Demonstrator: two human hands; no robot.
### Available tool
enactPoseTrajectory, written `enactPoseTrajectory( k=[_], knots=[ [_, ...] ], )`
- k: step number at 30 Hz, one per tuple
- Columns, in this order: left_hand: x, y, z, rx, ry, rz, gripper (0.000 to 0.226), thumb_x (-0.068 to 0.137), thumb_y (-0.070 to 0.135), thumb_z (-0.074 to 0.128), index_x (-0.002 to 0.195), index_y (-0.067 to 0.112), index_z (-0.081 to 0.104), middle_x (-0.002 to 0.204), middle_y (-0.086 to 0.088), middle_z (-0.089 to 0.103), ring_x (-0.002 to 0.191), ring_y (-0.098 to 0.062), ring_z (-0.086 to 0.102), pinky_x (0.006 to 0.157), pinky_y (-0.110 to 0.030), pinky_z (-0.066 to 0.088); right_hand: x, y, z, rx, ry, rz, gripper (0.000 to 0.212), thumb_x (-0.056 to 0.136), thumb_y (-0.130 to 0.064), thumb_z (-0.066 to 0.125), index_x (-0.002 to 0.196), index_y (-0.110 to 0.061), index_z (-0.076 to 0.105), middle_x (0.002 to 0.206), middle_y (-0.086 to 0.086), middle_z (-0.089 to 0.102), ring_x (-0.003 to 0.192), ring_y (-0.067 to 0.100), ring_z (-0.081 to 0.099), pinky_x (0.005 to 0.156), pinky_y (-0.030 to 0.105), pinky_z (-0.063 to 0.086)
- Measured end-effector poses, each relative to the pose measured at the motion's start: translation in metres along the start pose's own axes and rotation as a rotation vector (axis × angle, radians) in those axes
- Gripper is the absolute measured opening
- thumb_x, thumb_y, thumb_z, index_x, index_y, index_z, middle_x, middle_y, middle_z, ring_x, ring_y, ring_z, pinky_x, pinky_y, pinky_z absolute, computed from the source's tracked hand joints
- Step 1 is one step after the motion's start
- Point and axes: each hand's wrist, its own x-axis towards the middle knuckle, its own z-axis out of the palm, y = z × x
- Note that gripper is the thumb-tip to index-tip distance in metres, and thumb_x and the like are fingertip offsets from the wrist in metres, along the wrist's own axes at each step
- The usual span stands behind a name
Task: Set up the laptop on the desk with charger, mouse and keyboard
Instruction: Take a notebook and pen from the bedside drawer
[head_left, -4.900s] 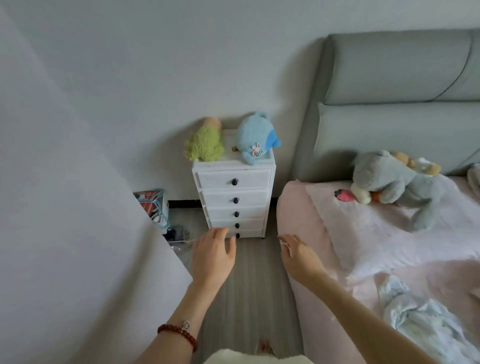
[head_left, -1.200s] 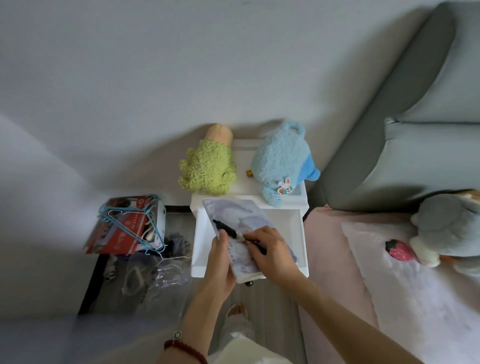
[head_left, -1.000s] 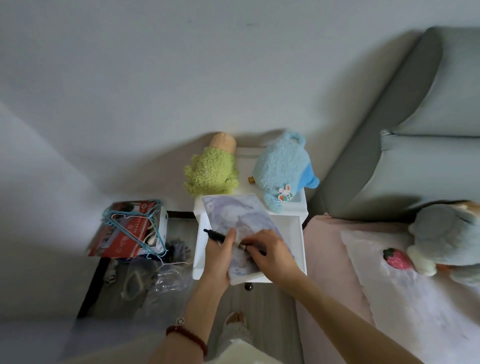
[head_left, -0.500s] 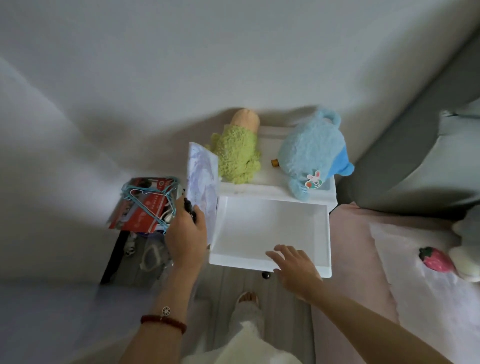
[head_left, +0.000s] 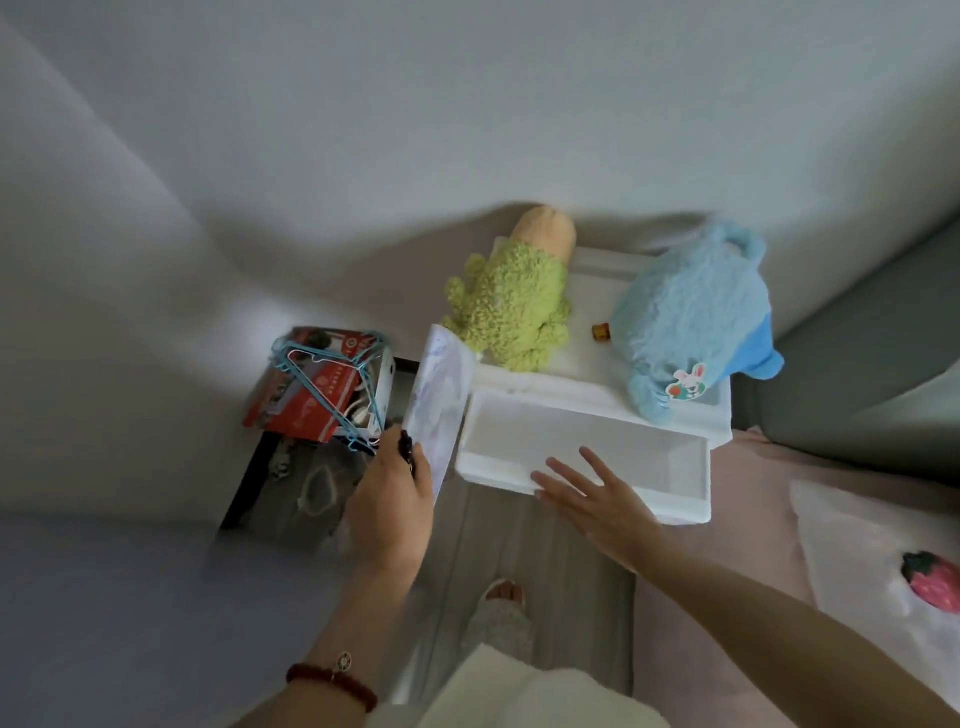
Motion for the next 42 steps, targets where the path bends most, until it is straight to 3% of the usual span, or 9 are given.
enactPoseTrajectory(
  k=[4, 11, 16, 22, 25, 29, 32, 37, 42],
  knots=[
    [-0.009, 0.003, -0.004, 0.039, 0.041, 0.023, 0.012, 0.081, 0.004, 0.065, 0.09, -0.001, 0.059, 0.064, -0.018, 0.064, 0.055, -0.036, 0.063, 0.043, -0.032, 0.045, 0.028, 0.015, 0.001, -0.172, -0.01, -0.019, 0.058, 0.097, -0.027, 0.039, 0.146, -0.013, 0.011, 0.156, 0.004, -0.013, 0.142, 0.027, -0.014, 0.103, 0.059, -0.019],
    [-0.046, 0.011, -0.008, 0.085, -0.053, -0.233, 0.023, 0.094, 0.028, 0.042, 0.111, 0.016, 0.05, 0.083, -0.012, 0.067, 0.076, -0.036, 0.064, 0.063, -0.039, 0.049, 0.038, 0.052, -0.01, -0.328, -0.087, -0.049, 0.046, 0.096, -0.024, 0.044, 0.14, -0.016, 0.036, 0.157, 0.007, -0.007, 0.142, 0.03, -0.016, 0.108, 0.06, -0.016],
    [-0.097, 0.013, -0.013, -0.035, -0.025, -0.343, 0.029, 0.095, 0.031, 0.042, 0.118, 0.014, 0.047, 0.08, -0.011, 0.065, 0.075, -0.033, 0.063, 0.063, -0.036, 0.048, 0.031, 0.065, -0.034, 0.367, 0.032, -0.01, 0.057, 0.097, -0.021, 0.032, 0.147, -0.015, 0.006, 0.158, 0.001, -0.003, 0.145, 0.021, -0.005, 0.116, 0.048, -0.005],
    [-0.186, 0.018, -0.055, -0.215, 0.073, -0.525, 0.031, 0.093, 0.032, 0.046, 0.12, 0.016, 0.045, 0.086, -0.009, 0.068, 0.078, -0.032, 0.065, 0.065, -0.035, 0.049, -0.011, 0.017, -0.126, 1.423, 0.121, -0.237, 0.077, 0.086, -0.023, 0.062, 0.146, -0.021, 0.014, 0.141, -0.013, 0.027, 0.13, 0.002, 0.024, 0.103, 0.016, 0.025],
    [-0.231, 0.011, -0.084, -0.256, 0.168, -0.577, 0.018, 0.093, 0.031, 0.046, 0.107, 0.02, 0.047, 0.074, -0.002, 0.065, 0.067, -0.027, 0.064, 0.059, -0.035, 0.048, -0.02, -0.031, -0.161, 1.575, 0.022, -0.321, 0.078, 0.086, -0.016, 0.062, 0.147, -0.013, 0.013, 0.145, -0.004, 0.027, 0.133, 0.011, 0.032, 0.101, 0.022, 0.037],
    [-0.311, -0.012, -0.119, -0.21, 0.331, -0.696, 0.009, 0.093, 0.03, 0.047, 0.094, 0.022, 0.044, 0.066, 0.003, 0.059, 0.067, -0.029, 0.063, 0.055, -0.032, 0.041, -0.045, -0.119, -0.189, 1.611, 0.064, -0.344, 0.05, 0.083, -0.005, 0.064, 0.127, -0.004, 0.039, 0.129, 0.016, 0.042, 0.116, 0.029, 0.049, 0.094, 0.037, 0.046],
    [-0.39, -0.036, -0.137, -0.187, 0.477, -0.844, 0.014, 0.093, 0.032, 0.048, 0.093, 0.018, 0.045, 0.067, -0.001, 0.061, 0.068, -0.031, 0.063, 0.056, -0.033, 0.043, -0.072, -0.195, -0.205, 1.481, 0.066, -0.49, 0.031, 0.083, -0.008, 0.065, 0.11, -0.008, 0.05, 0.111, 0.011, 0.05, 0.094, 0.019, 0.052, 0.078, 0.028, 0.044],
    [-0.573, -0.063, -0.155, -0.196, 0.794, -1.245, 0.023, 0.093, 0.032, 0.047, 0.104, 0.013, 0.053, 0.072, -0.001, 0.064, 0.076, -0.035, 0.063, 0.058, -0.031, 0.037, -0.163, -0.36, -0.223, 1.493, -0.262, -0.686, 0.022, 0.084, -0.001, 0.06, 0.1, -0.013, 0.053, 0.091, 0.006, 0.06, 0.077, 0.016, 0.056, 0.067, 0.025, 0.045],
    [-0.735, -0.087, -0.184, -0.293, 1.136, -1.477, 0.02, 0.094, 0.03, 0.046, 0.076, 0.022, 0.047, 0.062, 0.006, 0.057, 0.059, -0.021, 0.056, 0.052, -0.03, 0.041, -0.278, -0.525, -0.229, 1.334, -0.469, -0.898, 0.01, 0.086, -0.013, 0.058, 0.096, -0.013, 0.055, 0.081, -0.001, 0.06, 0.072, 0.012, 0.055, 0.065, 0.027, 0.044]
  ],
)
